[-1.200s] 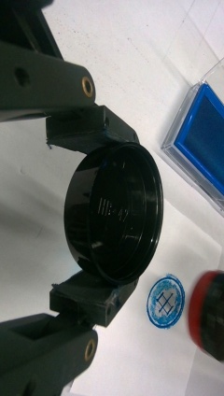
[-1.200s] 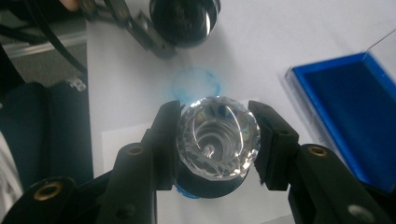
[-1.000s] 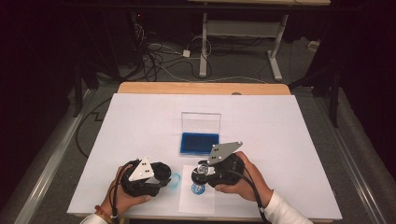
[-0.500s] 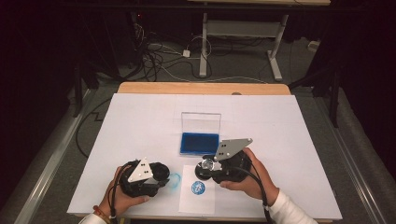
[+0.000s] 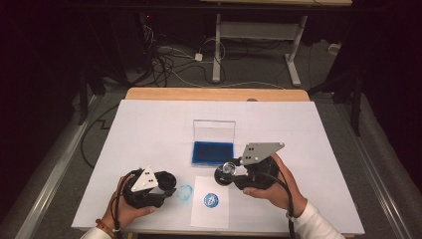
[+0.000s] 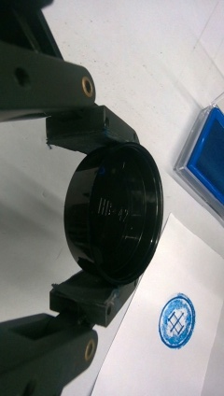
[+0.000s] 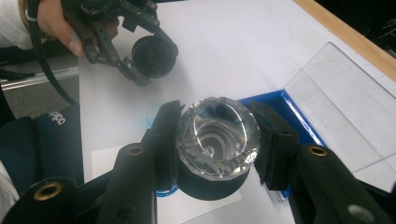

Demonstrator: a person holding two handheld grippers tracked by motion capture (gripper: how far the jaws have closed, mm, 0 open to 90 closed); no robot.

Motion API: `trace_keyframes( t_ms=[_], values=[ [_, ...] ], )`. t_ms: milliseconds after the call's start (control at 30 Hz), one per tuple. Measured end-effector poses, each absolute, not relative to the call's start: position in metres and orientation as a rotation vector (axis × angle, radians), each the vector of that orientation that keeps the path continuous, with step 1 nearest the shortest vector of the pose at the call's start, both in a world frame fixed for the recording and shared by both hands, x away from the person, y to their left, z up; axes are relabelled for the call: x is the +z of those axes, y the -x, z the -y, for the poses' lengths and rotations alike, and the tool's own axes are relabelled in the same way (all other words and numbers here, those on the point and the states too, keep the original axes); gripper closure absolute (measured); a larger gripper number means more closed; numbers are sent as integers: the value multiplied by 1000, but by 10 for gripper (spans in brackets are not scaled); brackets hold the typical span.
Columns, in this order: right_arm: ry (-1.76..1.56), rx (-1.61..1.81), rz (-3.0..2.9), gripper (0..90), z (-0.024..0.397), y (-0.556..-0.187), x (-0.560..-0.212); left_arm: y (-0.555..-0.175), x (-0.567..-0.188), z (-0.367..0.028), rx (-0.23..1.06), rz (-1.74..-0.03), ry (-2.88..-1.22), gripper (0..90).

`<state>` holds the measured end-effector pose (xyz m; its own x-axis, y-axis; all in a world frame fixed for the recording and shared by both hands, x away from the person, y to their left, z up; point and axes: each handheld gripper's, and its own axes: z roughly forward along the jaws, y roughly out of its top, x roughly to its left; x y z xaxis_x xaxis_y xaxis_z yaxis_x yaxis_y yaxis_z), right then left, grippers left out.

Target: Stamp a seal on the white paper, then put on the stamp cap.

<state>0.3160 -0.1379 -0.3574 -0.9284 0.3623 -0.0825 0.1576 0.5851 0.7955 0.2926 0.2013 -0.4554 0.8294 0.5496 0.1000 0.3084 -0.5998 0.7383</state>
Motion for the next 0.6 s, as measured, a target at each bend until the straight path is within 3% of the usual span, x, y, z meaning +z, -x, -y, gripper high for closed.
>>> trace_keyframes(
  t_ms=[600],
  values=[
    [-483,1295,-2471,570,163,-320,-340,-293,-460,-205,397,-637,-2266,359]
  ],
)
